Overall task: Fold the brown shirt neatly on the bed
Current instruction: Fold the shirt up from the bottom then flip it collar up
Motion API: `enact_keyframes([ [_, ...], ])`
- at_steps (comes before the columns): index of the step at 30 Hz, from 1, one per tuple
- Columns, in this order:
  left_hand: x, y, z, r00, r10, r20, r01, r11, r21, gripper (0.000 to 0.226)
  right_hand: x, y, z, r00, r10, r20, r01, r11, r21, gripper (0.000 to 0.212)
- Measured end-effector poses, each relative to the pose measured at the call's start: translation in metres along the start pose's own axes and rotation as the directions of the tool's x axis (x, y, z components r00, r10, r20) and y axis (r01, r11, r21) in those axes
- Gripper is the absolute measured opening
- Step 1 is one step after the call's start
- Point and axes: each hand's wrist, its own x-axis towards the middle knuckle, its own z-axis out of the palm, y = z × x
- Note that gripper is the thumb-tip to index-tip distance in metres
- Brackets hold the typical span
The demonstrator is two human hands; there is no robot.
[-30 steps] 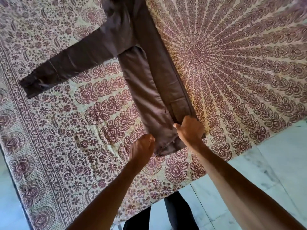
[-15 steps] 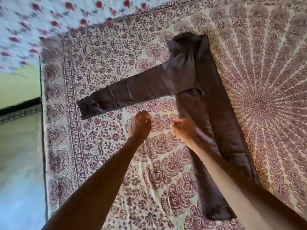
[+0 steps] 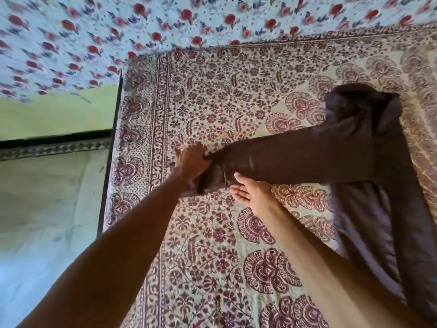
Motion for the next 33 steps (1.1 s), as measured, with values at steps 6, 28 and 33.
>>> enact_keyframes([
  [6,-0.045,0.024,-0.009,0.854,0.099,0.511,0.214,0.828,-0.518,0.036,-0.011,0.009,-0.003,0.987,-0.071,-0.145,0.08,0.995,0.055,0.017],
  [28,-0.345,0.272,0.09,0.791,0.095,0.604,0.537,0.367,-0.76,0.02,-0.236,0.069,-0.31,0.696,-0.65,-0.306,0.279,0.637,-0.718,0.019],
  [33,-0.395,0.283,0.156,0.656,0.012,0.755,0.671,0.45,-0.59,0.015,-0.226,0.131,-0.366,0.849,-0.342,-0.402,0.048,0.809,-0.586,0.028],
])
